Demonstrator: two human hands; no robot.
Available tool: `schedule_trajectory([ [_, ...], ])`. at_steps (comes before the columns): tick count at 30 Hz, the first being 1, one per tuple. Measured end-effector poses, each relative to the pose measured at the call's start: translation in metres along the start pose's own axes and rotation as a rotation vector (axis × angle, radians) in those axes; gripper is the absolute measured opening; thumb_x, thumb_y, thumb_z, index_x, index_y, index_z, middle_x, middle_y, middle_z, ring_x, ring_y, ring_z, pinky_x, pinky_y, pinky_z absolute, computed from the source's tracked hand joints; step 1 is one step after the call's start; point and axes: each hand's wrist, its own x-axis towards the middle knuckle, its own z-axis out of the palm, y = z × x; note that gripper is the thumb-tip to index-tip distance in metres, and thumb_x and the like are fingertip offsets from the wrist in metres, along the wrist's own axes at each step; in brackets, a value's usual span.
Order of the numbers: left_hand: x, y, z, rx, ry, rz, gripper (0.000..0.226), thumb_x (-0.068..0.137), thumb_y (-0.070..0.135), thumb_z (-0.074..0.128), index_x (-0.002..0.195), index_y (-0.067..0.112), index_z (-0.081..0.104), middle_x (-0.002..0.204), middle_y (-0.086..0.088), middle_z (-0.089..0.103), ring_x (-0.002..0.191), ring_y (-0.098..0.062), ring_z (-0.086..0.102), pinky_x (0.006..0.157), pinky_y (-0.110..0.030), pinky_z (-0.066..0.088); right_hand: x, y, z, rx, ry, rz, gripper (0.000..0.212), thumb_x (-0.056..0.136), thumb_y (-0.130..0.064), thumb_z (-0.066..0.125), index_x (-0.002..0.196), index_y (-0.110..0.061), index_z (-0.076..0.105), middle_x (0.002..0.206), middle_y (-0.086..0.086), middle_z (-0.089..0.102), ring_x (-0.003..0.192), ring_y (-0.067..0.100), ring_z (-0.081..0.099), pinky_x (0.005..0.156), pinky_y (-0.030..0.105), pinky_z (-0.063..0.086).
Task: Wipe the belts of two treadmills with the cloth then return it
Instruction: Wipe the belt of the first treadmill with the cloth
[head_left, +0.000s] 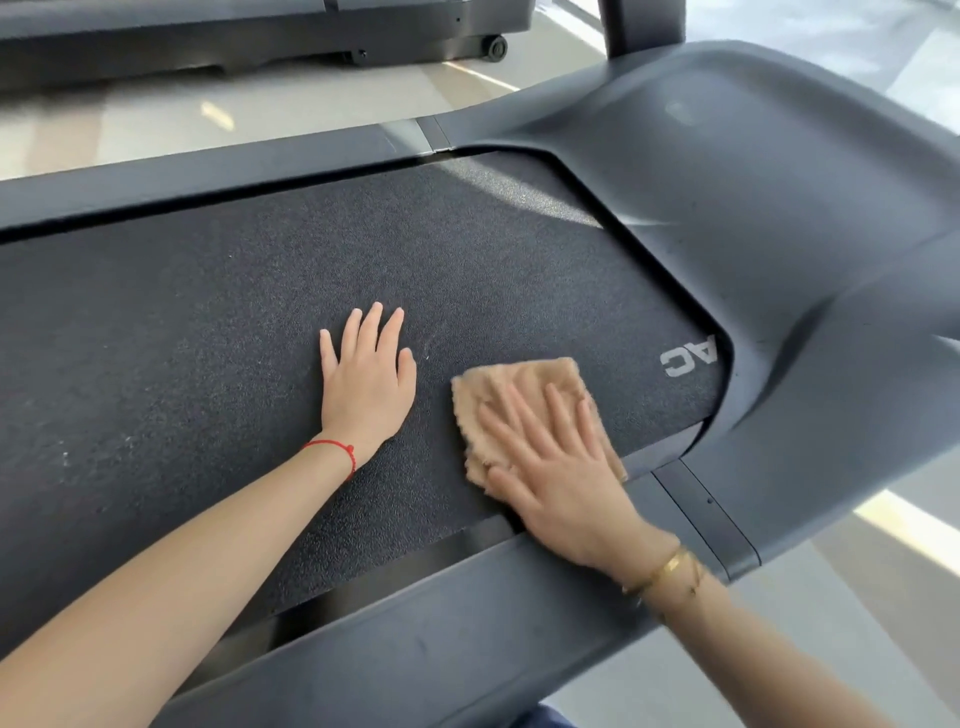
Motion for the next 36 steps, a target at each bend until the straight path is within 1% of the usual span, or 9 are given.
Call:
schedule_trajectory([
  [3,-0.001,-0.001,0.000,-0.005,0.010,0.008,0.052,0.102,0.031,0.037,0.153,0.021,0.032,0.161,-0.003,0.026,0.150,-0.023,0.017,0.121,-0.055,0.007,-0.015,-0.015,0.008,0.030,-0.016,-0.131,0.056,0.100,-0.061,0.013,0.153,-0.051,-0.003,0.162,-0.022,-0.016,0.150,0.025,-0.022,0.120,0.049,-0.015],
  [6,-0.001,-0.002,-0.001,-0.007,0.009,0.020,0.052,0.102,0.031,0.037,0.153,0.021,0.032,0.161,-0.003,0.026,0.150,-0.023,0.017,0.121,-0.055,0.008,-0.009,0.004,0.005,0.007,0.025,-0.112,0.055,0.102,-0.059,0.021,0.153,-0.051,0.001,0.162,-0.023,-0.012,0.152,0.021,-0.017,0.122,0.046,-0.011],
  [8,-0.001,-0.003,-0.002,-0.016,0.005,0.021,0.052,0.102,0.031,0.036,0.153,0.021,0.032,0.161,-0.003,0.026,0.150,-0.023,0.017,0.121,-0.055,0.007,-0.001,0.028,0.000,-0.038,0.042,0.012,0.056,0.101,-0.058,0.022,0.153,-0.051,0.001,0.161,-0.023,-0.013,0.152,0.023,-0.016,0.121,0.047,-0.010],
  [13,-0.003,-0.002,-0.002,-0.023,0.004,0.017,0.052,0.102,0.031,0.037,0.153,0.020,0.032,0.161,-0.004,0.026,0.150,-0.024,0.017,0.121,-0.054,0.006,0.020,0.096,-0.024,0.054,0.075,0.524,0.055,0.103,-0.054,0.021,0.155,-0.046,0.009,0.165,-0.015,-0.009,0.153,0.029,-0.009,0.121,0.051,-0.010],
  [15,-0.003,-0.002,-0.002,-0.028,0.008,0.019,0.052,0.102,0.031,0.038,0.153,0.020,0.032,0.161,-0.005,0.026,0.150,-0.024,0.018,0.121,-0.055,0.007,0.025,0.099,-0.027,0.115,0.080,0.611,0.055,0.103,-0.051,0.022,0.156,-0.044,0.009,0.165,-0.013,-0.010,0.152,0.031,-0.011,0.120,0.053,-0.012],
  [18,-0.003,-0.002,-0.002,-0.024,0.010,0.018,0.052,0.102,0.031,0.037,0.152,0.020,0.033,0.161,-0.005,0.027,0.150,-0.024,0.018,0.121,-0.055,0.007,0.021,0.075,-0.019,0.131,0.076,0.503,0.055,0.103,-0.052,0.022,0.155,-0.045,0.005,0.164,-0.015,-0.015,0.151,0.033,-0.014,0.119,0.052,-0.016],
  [23,-0.002,-0.006,-0.004,-0.020,-0.017,0.035,0.053,0.102,0.034,0.035,0.153,0.020,0.031,0.161,-0.005,0.024,0.150,-0.024,0.016,0.121,-0.054,0.007,0.008,0.068,-0.011,0.061,0.060,0.275,0.056,0.099,-0.061,0.017,0.152,-0.054,0.000,0.161,-0.025,-0.013,0.152,0.023,-0.016,0.121,0.046,-0.015],
  [31,-0.001,-0.025,-0.009,0.023,-0.062,-0.011,0.057,0.101,0.045,0.033,0.154,0.027,0.025,0.163,-0.002,0.019,0.151,-0.025,0.011,0.120,-0.058,0.006,0.109,0.124,-0.035,0.055,0.143,0.482,0.055,0.102,-0.055,0.022,0.155,-0.045,0.015,0.166,-0.012,-0.001,0.153,0.031,-0.005,0.120,0.051,-0.012],
  [36,0.010,-0.041,-0.013,0.044,-0.067,-0.061,0.058,0.100,0.046,0.032,0.155,0.028,0.023,0.164,-0.001,0.017,0.151,-0.025,0.009,0.120,-0.060,0.006,0.177,0.135,-0.045,0.065,0.091,0.433,0.057,0.101,-0.056,0.017,0.156,-0.043,0.011,0.165,-0.013,-0.008,0.152,0.030,-0.011,0.119,0.053,-0.015],
])
